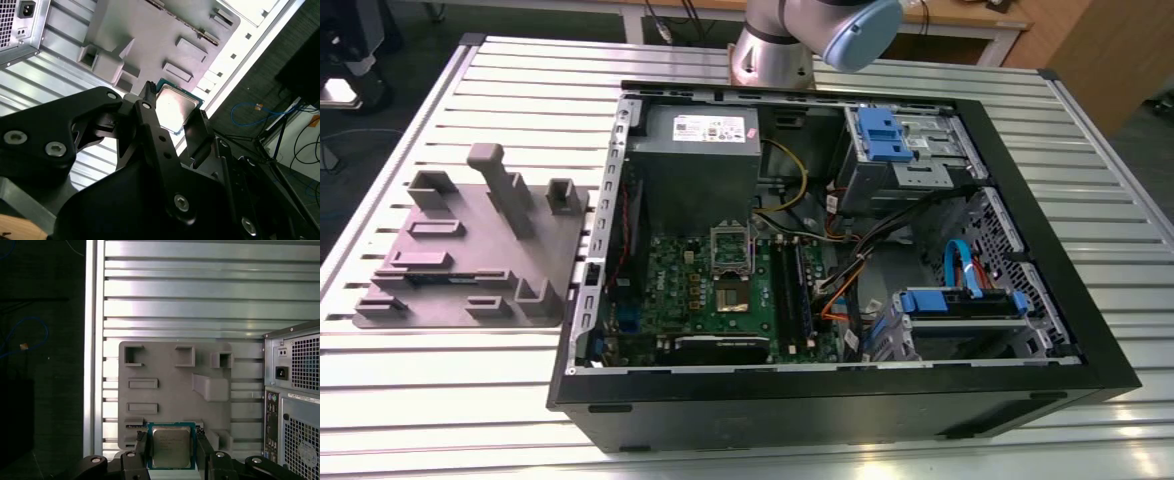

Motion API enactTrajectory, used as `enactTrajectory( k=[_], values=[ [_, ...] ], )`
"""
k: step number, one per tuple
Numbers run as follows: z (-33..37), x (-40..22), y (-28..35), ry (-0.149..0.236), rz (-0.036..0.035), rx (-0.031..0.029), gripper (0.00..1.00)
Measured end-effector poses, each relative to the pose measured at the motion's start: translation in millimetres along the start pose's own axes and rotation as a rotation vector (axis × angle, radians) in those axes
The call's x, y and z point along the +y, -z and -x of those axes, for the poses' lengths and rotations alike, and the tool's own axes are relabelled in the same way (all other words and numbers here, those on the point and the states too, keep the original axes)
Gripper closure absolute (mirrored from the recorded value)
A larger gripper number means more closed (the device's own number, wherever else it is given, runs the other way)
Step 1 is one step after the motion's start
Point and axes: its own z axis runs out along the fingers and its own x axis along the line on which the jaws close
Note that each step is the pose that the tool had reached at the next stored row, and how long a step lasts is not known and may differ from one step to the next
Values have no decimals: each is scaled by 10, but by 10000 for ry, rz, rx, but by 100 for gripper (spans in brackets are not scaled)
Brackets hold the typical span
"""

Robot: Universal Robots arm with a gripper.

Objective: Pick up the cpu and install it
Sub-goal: 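Pick up the cpu and move it towards the insertion slot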

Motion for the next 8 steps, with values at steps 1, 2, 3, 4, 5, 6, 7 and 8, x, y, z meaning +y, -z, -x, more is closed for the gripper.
enactTrajectory(
  k=[1,2,3,4,5,6,7,8],
  values=[
    [7,0,0,0,0,0,53],
    [17,1,0,-2,-1,1,53],
    [34,1,-1,-2,-1,1,53],
    [49,1,-1,-2,-1,2,53],
    [64,1,-1,-2,-1,3,53],
    [83,2,-2,-2,0,4,53],
    [101,2,-3,-2,0,5,53],
    [118,2,-3,-2,0,5,53]
  ],
)
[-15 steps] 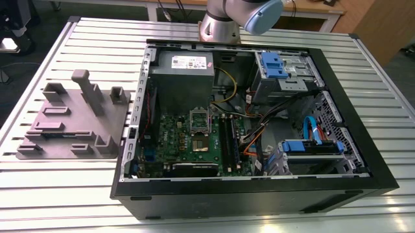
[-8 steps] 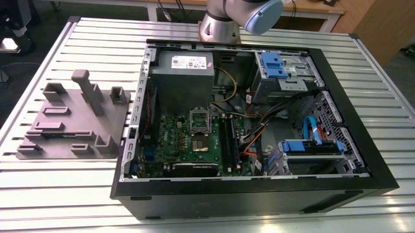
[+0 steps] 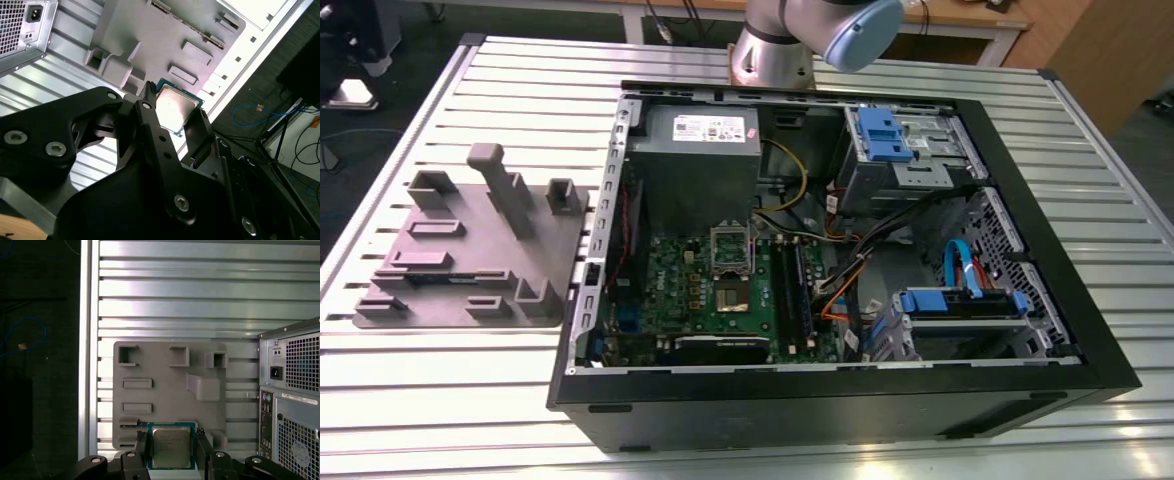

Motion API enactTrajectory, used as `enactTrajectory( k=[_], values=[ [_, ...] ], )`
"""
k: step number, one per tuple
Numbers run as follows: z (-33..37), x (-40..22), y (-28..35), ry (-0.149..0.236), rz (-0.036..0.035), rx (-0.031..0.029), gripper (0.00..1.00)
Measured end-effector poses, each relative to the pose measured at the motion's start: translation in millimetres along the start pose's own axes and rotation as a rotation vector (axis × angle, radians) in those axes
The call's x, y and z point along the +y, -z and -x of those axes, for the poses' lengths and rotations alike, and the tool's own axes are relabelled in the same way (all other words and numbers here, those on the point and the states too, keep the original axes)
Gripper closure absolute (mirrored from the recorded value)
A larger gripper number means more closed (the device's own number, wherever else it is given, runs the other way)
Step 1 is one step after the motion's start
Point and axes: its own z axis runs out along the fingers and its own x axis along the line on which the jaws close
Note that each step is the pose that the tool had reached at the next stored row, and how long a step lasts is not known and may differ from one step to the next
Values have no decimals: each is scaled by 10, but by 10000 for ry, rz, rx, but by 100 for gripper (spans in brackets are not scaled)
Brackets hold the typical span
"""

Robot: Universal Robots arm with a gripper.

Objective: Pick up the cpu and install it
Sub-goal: 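Pick up the cpu and move it towards the insertion slot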

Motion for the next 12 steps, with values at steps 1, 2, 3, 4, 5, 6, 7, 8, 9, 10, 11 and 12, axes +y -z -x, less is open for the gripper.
enactTrajectory(
  k=[1,2,3,4,5,6,7,8,9,10,11,12],
  values=[
    [13,0,-1,0,0,0,53],
    [28,0,-1,0,0,1,53],
    [45,0,-2,0,0,2,53],
    [68,1,-3,0,-1,10,53],
    [98,1,-4,-1,-1,21,53],
    [126,1,-5,-1,0,32,53],
    [155,1,-6,-1,-1,47,53],
    [179,0,-7,-1,-1,61,53],
    [183,-16,-10,-1,0,60,53],
    [184,-46,-13,-3,0,62,53],
    [185,-73,-16,-2,0,61,53],
    [187,-97,-19,-2,0,62,53]
  ],
)
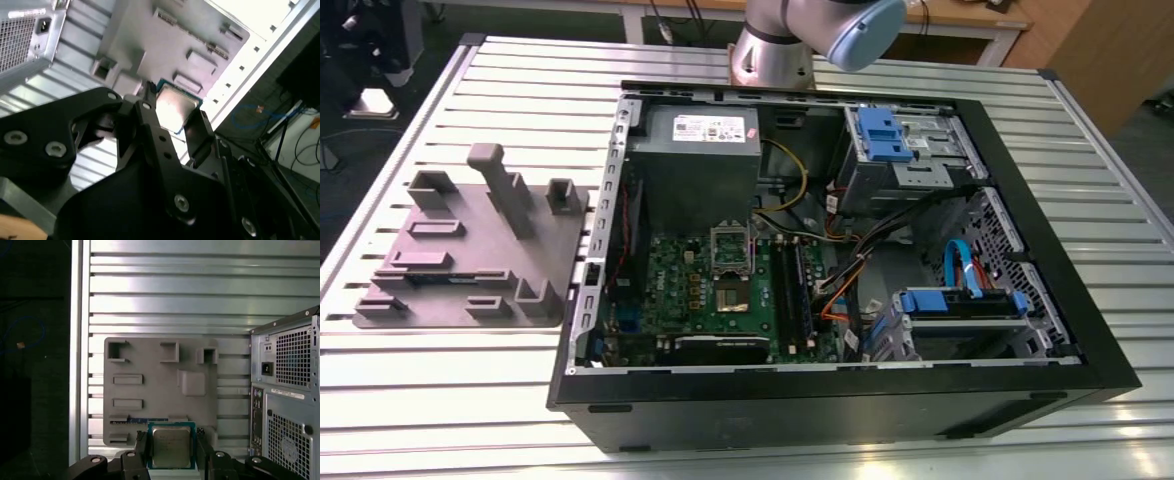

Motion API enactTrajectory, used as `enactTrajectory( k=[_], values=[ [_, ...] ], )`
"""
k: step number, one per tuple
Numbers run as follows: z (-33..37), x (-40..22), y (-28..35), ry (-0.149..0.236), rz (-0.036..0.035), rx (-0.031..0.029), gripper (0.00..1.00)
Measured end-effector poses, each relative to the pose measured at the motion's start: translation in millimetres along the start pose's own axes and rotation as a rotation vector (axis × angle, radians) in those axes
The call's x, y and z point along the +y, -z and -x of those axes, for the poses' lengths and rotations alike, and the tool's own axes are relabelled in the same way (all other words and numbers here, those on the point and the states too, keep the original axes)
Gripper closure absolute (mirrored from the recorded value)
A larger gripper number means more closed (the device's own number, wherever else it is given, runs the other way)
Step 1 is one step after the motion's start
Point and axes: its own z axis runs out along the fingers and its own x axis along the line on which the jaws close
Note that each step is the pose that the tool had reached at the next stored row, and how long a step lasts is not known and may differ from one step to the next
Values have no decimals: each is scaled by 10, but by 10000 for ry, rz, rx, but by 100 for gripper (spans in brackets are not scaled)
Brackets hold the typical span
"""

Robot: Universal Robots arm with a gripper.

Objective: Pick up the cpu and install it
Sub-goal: 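Pick up the cpu and move it towards the insertion slot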

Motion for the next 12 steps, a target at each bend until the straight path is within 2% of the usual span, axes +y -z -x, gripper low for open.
enactTrajectory(
  k=[2,6,12],
  values=[
    [9,-27,-6,0,1,-1,53],
    [71,-31,-11,1,0,0,53],
    [290,-29,-20,0,0,0,53]
  ],
)
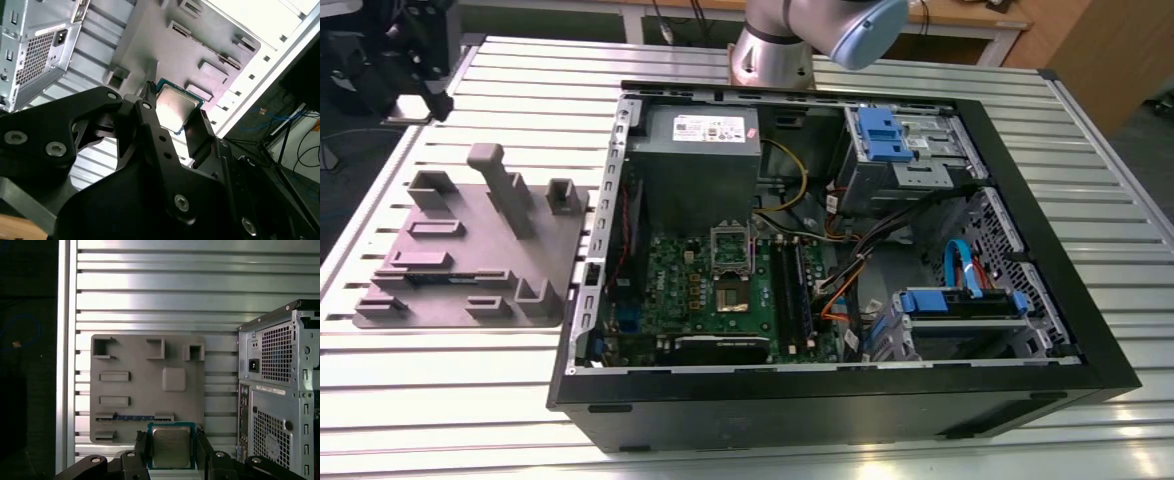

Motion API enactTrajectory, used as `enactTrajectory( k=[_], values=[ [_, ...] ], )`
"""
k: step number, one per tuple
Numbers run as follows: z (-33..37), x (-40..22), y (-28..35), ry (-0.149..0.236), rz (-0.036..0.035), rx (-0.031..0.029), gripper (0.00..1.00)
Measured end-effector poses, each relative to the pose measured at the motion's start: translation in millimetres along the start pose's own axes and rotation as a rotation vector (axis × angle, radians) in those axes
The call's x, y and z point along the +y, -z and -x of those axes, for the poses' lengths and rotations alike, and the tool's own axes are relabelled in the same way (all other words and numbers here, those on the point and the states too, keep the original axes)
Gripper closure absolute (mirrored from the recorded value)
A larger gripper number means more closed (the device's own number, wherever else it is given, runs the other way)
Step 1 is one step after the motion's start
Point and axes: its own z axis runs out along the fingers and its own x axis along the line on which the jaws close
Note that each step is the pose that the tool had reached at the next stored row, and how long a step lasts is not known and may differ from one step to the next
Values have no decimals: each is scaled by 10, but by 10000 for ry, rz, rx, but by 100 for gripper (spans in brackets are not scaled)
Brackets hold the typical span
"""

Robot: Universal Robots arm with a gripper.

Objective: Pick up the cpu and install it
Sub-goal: 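Pick up the cpu and move it towards the insertion slot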

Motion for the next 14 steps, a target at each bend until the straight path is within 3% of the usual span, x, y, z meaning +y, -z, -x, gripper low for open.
enactTrajectory(
  k=[5,14],
  values=[
    [135,1,-5,0,0,0,53],
    [171,2,-5,1,0,1,53]
  ],
)
